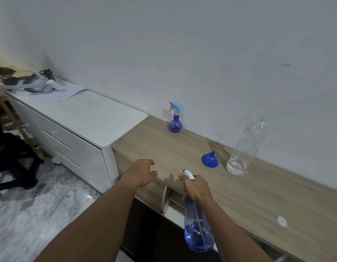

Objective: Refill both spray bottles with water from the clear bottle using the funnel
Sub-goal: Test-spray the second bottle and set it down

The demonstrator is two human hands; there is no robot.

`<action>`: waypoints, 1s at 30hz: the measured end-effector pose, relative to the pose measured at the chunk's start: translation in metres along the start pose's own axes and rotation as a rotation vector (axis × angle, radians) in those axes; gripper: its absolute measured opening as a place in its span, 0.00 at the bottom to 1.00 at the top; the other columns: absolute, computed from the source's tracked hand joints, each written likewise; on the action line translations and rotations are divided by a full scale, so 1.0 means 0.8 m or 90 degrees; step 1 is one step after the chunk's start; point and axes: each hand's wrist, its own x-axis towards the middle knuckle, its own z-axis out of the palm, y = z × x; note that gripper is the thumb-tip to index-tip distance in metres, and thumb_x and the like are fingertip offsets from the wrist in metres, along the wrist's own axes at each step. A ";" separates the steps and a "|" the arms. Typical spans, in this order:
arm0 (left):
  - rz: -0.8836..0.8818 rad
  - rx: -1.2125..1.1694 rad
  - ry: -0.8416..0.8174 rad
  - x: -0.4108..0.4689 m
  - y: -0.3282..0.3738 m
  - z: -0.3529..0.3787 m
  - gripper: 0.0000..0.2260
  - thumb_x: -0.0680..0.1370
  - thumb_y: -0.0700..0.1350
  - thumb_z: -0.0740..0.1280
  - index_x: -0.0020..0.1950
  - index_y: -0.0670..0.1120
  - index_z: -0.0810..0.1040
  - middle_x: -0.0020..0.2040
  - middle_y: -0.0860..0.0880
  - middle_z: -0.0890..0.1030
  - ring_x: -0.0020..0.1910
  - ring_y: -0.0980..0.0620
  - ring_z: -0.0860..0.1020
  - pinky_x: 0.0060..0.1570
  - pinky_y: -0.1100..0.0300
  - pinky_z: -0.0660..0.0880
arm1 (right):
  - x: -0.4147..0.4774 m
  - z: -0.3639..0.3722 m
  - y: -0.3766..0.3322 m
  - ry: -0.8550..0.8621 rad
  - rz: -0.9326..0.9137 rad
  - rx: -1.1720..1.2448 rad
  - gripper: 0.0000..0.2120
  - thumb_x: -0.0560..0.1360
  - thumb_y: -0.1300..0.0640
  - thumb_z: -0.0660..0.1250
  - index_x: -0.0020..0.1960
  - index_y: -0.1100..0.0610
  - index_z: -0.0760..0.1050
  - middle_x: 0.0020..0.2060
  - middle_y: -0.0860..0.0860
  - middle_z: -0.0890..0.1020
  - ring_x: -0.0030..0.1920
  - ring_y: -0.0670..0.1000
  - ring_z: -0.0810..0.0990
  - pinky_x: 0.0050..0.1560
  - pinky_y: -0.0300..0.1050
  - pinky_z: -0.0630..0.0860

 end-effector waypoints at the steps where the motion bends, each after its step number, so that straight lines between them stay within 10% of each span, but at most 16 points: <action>1: 0.001 0.001 -0.001 0.005 0.002 -0.003 0.24 0.80 0.56 0.65 0.74 0.48 0.71 0.68 0.45 0.76 0.65 0.47 0.76 0.64 0.53 0.73 | 0.001 -0.002 -0.003 -0.002 0.002 -0.005 0.22 0.74 0.41 0.66 0.43 0.61 0.78 0.36 0.56 0.84 0.32 0.55 0.84 0.45 0.54 0.82; 30: -0.004 0.017 0.001 0.027 0.006 -0.030 0.24 0.78 0.57 0.68 0.71 0.49 0.73 0.66 0.47 0.77 0.62 0.47 0.78 0.62 0.52 0.75 | -0.006 -0.005 -0.009 -0.015 0.010 -0.036 0.23 0.69 0.38 0.66 0.45 0.59 0.75 0.36 0.55 0.86 0.32 0.55 0.86 0.44 0.52 0.81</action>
